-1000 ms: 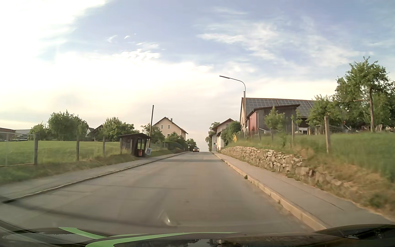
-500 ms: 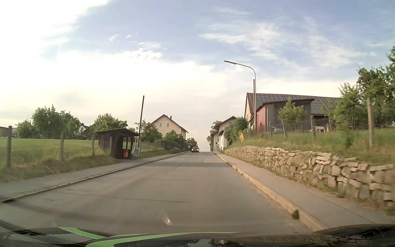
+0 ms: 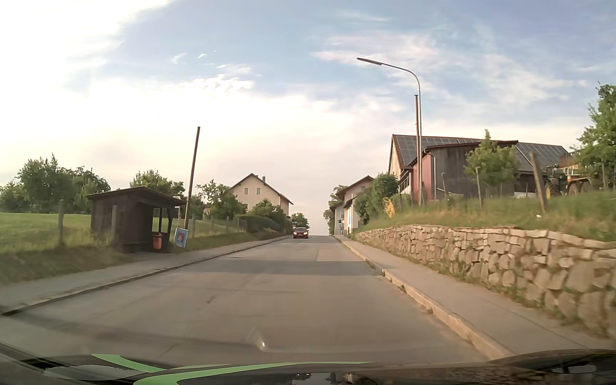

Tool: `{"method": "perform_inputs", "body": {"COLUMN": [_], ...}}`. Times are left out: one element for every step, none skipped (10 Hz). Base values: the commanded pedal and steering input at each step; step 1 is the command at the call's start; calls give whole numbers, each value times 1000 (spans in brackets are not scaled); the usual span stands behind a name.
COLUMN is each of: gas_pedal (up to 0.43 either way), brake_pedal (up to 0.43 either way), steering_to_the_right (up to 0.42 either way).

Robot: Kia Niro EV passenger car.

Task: Follow the waypoints while adhering to traffic rules and regulations

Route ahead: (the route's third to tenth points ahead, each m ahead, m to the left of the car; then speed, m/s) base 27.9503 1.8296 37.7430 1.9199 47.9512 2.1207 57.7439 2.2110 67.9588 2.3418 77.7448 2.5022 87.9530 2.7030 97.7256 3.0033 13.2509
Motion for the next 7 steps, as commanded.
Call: {"method": "perform_inputs", "body": {"gas_pedal": [220,220,220,220,197,197,197], "brake_pedal": [0,0,0,0,0,0,0], "steering_to_the_right": [2,2,2,2,3,3,3]}}
